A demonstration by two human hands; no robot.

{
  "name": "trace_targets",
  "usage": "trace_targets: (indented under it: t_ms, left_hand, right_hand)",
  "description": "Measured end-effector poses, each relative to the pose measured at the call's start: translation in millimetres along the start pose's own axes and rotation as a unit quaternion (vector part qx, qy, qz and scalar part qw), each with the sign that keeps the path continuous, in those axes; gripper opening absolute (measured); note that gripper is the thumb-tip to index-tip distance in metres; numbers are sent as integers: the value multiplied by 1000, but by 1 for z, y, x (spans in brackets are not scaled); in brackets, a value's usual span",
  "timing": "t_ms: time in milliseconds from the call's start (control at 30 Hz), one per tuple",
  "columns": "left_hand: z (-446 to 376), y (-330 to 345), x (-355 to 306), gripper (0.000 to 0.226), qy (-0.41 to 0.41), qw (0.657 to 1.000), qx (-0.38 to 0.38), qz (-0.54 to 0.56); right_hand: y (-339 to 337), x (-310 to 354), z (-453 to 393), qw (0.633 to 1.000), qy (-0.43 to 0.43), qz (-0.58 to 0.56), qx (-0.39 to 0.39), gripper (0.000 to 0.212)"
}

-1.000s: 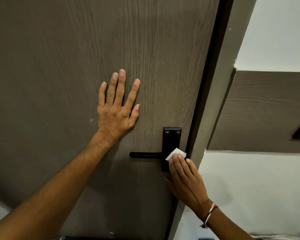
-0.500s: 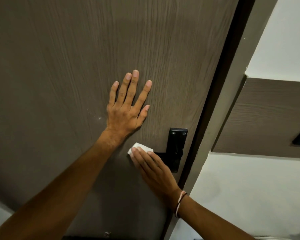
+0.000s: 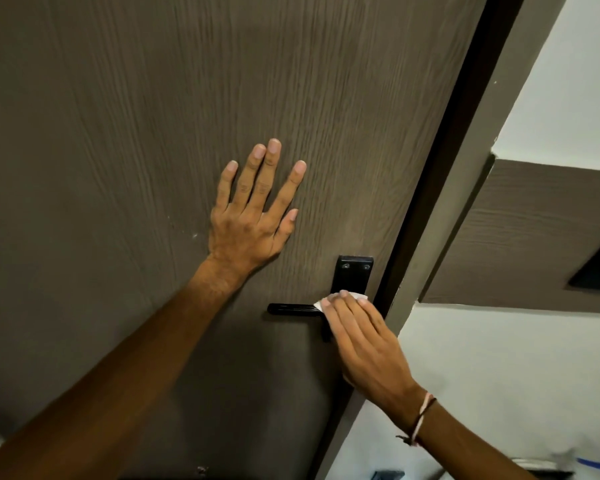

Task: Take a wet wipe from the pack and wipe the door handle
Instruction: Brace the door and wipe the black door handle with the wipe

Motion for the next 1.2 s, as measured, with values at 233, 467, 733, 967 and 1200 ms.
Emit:
trace_targets:
  t_ms: [233,467,733,967,1200]
  left_hand:
    - [-1,0,-1,67,-4,1000,0,4]
    - [-11,4,-22,66,7,999,-5,37]
    - [-3,0,-10,67,3,1000,-5,4]
    - [0,-6,4,63,0,1000,-10,-4]
    - [1,-8,-1,61,12,1000,-16,-5]
  right_hand:
    - [0,2,13,1000,-17,22,-3,66]
    - [0,33,-16,998,-63,24,1,76]
    - [10,48,-29,980,-166,105,-18,84]
    - [12,5,5,975,-192,112,-1,85]
    - [19,-22,37,994,-109,23,14,99]
Point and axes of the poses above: each hand's wrist, its own z-axis away from the middle knuckle, its own y-axis out of the palm, x = y × z, the point moved 7 cm from there along -z, towards the middle knuckle, and after that the axes turned 6 degrees about -y, right-handed, at the moved point
